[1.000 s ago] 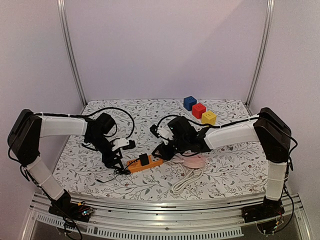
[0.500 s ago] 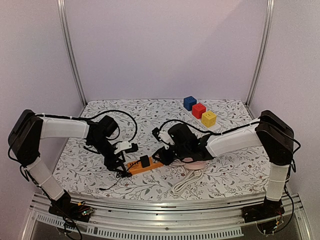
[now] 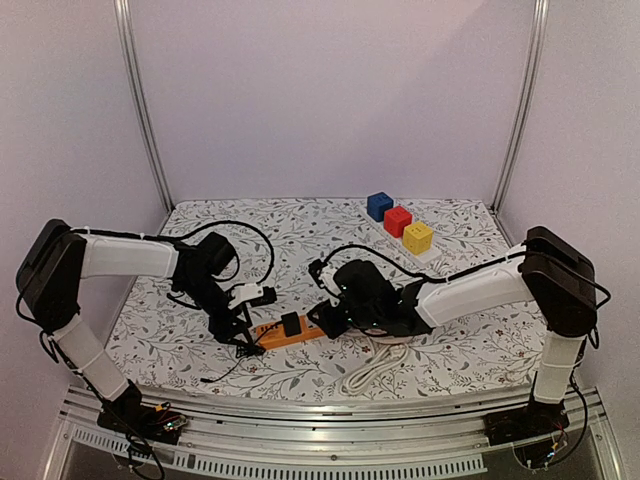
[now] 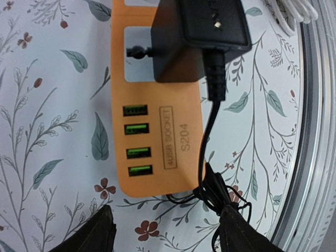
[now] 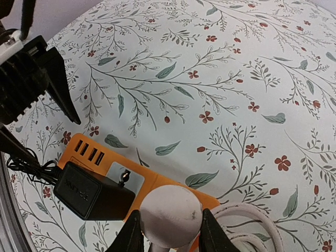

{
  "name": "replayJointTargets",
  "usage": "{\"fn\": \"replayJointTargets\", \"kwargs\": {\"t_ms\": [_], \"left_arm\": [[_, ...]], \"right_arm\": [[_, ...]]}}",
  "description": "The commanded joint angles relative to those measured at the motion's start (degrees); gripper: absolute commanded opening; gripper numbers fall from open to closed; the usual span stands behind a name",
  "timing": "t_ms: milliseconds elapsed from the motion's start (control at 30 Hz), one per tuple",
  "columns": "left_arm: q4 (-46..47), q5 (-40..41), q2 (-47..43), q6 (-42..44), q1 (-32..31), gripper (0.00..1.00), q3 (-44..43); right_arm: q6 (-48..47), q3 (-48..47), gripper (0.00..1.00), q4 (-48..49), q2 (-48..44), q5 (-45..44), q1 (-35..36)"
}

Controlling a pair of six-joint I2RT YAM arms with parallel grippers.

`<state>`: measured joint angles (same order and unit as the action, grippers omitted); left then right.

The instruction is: Insert the plug

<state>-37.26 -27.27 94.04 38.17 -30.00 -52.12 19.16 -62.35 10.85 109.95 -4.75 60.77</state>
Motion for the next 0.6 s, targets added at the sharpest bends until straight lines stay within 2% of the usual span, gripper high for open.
{"fn": "replayJointTargets", "kwargs": {"t_ms": [0, 267, 400, 567], "left_arm": [[0.2, -1.5, -1.0, -0.3, -0.7, 0.68, 0.4], [0.2, -2.3, -1.2, -0.4, -0.7, 0.68, 0.6], [0.2, -3.6, -1.2, -0.8, -0.8, 0.68, 0.6], [0.6, -6.0, -2.8, -0.5, -0.9, 0.68, 2.3]], "right_arm": [[4.8, 1.8, 0.0, -0.5, -1.8, -4.3, 1.9], [5.7, 1.0, 0.0, -0.3, -4.7, -6.0, 2.2], [8.6, 1.0, 0.0, 0.0, -6.0, -4.2, 2.4], [12.2, 0.0, 0.0, -3.8, -9.1, -3.2, 1.4]]}}
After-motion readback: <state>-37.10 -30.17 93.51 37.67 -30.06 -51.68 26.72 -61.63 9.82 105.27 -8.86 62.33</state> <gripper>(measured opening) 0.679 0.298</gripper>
